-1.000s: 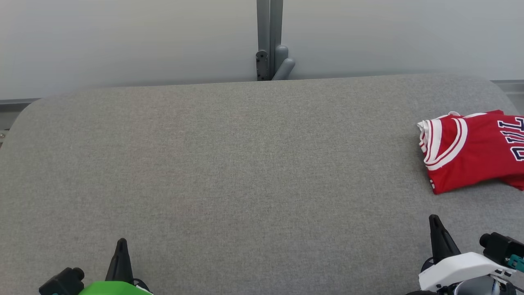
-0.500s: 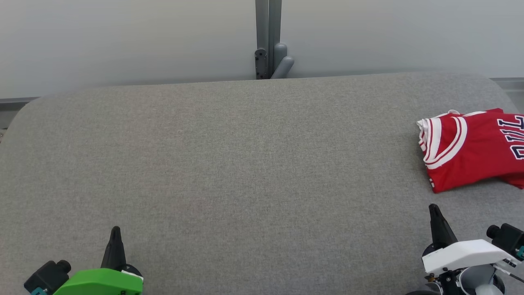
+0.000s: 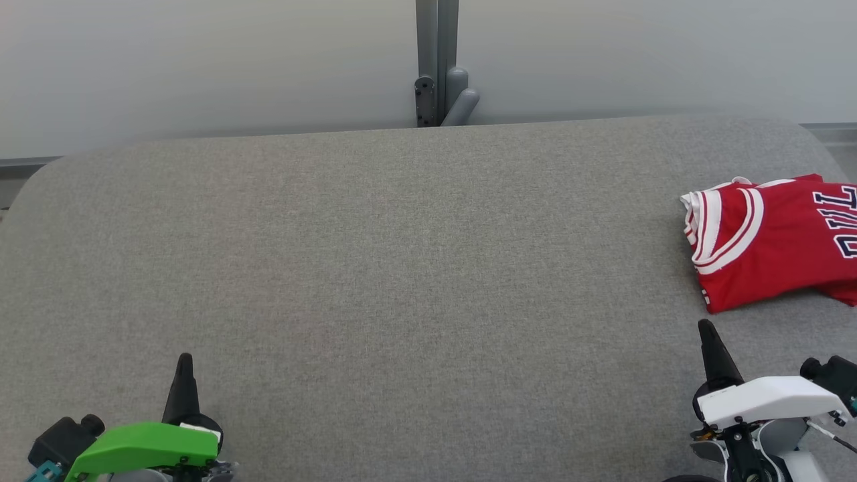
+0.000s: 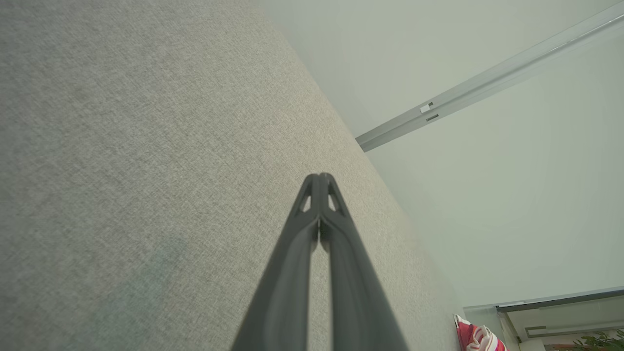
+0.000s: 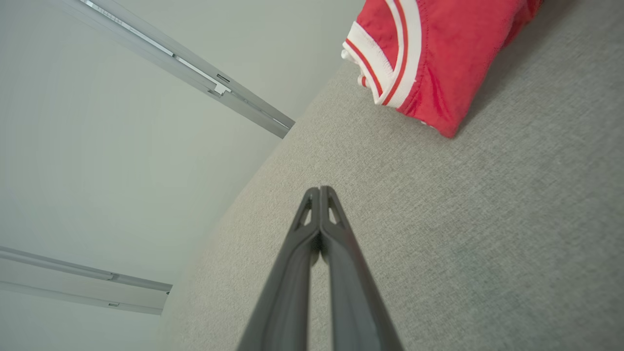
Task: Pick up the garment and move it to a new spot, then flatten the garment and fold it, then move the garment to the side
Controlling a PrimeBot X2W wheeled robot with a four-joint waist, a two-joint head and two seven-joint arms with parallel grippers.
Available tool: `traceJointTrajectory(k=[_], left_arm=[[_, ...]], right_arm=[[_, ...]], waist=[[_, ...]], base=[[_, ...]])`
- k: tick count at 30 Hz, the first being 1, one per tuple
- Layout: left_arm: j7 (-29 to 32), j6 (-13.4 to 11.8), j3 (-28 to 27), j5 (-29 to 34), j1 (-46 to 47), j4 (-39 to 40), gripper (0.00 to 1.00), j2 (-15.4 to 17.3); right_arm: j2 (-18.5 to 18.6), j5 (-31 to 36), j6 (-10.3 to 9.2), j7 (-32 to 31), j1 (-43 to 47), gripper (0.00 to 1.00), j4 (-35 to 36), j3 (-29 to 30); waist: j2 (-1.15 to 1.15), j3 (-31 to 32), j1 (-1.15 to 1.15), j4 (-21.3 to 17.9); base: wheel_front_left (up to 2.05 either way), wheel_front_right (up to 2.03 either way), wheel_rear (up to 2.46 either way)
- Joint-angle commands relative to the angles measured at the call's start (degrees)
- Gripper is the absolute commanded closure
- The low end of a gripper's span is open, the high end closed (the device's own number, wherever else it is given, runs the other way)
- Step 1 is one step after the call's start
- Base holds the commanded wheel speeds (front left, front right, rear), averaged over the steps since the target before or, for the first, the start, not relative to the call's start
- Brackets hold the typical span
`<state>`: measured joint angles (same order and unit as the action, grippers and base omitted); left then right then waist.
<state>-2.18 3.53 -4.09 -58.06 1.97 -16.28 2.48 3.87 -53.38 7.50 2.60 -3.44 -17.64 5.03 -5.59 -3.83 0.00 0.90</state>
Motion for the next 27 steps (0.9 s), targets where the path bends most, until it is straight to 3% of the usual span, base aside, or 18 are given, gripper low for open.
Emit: traceJointTrajectory(k=[1, 27], left_arm=[[0.50, -0.29, -0.56, -2.24, 1.74, 0.98, 1.00, 0.34], [4.46, -0.74, -1.96, -16.54, 4.43, 2.58, 1.00, 0.45]], right_arm=[[0.02, -2.42, 0.00, -0.55, -1.55, 1.00, 0.29, 0.29], [-0.21, -18.87, 0.00, -4.22, -4.65, 1.00, -0.47, 0.68]], waist=[[0.00, -0.05, 0.00, -0.03], [0.00, -0.62, 0.00, -0.37]], base=[[0.00, 0.00, 0.00], [0.00, 0.00, 0.00]])
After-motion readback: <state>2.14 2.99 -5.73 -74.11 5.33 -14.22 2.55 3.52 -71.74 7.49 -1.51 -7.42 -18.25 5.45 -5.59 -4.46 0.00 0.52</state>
